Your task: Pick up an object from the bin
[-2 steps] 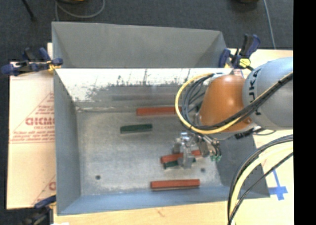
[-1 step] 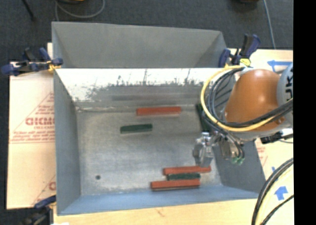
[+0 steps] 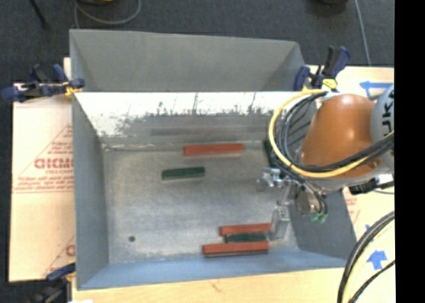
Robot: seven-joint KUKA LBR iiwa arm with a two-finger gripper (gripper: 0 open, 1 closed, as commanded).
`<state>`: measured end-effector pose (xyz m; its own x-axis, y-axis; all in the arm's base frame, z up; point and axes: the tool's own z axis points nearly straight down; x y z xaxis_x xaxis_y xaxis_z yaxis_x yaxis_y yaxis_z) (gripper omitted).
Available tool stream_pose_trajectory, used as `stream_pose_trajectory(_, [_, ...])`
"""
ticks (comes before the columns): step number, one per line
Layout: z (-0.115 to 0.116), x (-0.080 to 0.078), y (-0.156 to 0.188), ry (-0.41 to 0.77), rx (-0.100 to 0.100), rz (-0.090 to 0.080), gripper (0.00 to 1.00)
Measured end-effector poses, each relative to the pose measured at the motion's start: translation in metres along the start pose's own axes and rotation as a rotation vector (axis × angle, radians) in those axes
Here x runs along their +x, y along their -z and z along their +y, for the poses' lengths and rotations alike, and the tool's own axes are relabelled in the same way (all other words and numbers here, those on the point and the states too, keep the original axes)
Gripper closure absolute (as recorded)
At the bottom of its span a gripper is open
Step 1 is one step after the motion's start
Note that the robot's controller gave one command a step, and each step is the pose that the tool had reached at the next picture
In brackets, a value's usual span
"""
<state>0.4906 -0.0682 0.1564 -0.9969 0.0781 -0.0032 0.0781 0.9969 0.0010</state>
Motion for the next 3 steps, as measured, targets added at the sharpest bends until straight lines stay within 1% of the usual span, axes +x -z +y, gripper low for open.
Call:
stream_pose_trajectory(1, [-0.005,0.009,-0.087,-0.033,0.0,0.007,0.0])
stream_pose_trajectory(2, [-0.006,0.003,-0.081,-0.036,0.0,-0.011,1.0])
stream_pose_trajectory(3, [0.006,0.012,-0.047,0.128,0.002,-0.002,1.0])
